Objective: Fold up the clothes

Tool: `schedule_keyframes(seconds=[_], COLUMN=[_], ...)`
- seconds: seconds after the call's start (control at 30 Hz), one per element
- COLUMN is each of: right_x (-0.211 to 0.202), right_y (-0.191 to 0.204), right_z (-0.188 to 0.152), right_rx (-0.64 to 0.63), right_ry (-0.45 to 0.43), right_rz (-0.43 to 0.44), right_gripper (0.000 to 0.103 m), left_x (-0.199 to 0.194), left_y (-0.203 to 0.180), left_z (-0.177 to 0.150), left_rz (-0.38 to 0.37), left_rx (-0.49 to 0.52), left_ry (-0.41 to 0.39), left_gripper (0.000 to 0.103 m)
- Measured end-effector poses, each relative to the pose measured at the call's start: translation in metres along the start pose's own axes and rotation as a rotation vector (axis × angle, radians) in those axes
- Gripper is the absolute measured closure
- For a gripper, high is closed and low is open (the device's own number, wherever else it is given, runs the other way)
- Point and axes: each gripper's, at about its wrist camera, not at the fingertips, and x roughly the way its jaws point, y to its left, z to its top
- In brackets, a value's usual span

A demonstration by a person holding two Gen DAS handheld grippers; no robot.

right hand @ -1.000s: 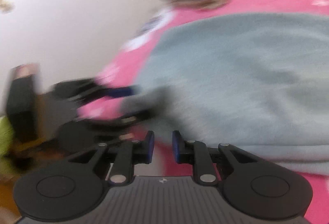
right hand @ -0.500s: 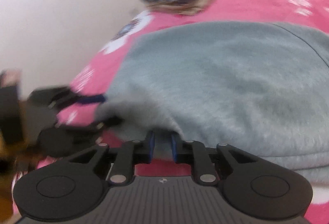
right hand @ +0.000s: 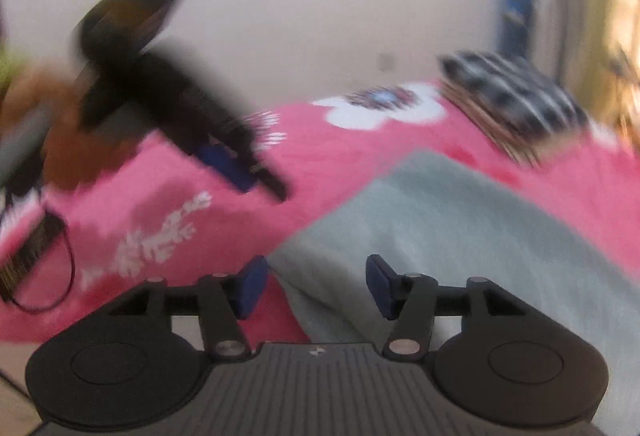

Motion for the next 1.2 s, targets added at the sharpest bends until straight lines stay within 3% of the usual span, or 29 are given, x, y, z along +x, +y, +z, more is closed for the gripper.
schedule_keyframes(seconds=[0.13,0.33,0.53,0.6,0.67,0.77,1.0,1.2], right_x=[0.037,0.07,0.068,0.065,0.06,0.049,-0.015,-0.097], right_y=[0.029,0.045,0.039,0.035,0.03,0.021,-0.015,-0.06], right_z=[-0.003,-0.023,-0.021,-0.02,-0.018,-0.013,-0.002,-0.021], right_rx=[-0.16,-0.228,-0.156,-0.128,-0.091,-0.015,0.286,0.614], right_ry=[0.061,0.153,0.135,0.129,0.119,0.095,-0.042,-0.211], right_rz=[-0.079,-0.186,-0.222,-0.222,-0.223,-0.227,-0.258,-0.315], right_gripper=[0.037,0.038,0.065,0.075,0.085,0.09,0.09,0.09], left_x=[0.024,0.074,0.104,0.105,0.106,0.102,0.068,0.054], left_y=[0.0,-0.019,-0.037,-0.037,-0.036,-0.034,-0.065,-0.158], left_z=[0.024,0.046,0.062,0.063,0.065,0.069,0.076,0.073], left_rz=[-0.045,-0.036,-0.005,-0.004,0.004,-0.023,-0.12,-0.261], left_rx=[-0.048,0.026,0.068,0.07,0.061,-0.01,-0.139,-0.027], left_ry=[0.024,0.071,0.058,0.037,0.027,0.026,-0.031,-0.085], left_gripper=[0.043,0.041,0.041,0.05,0.074,0.096,0.096,0.096])
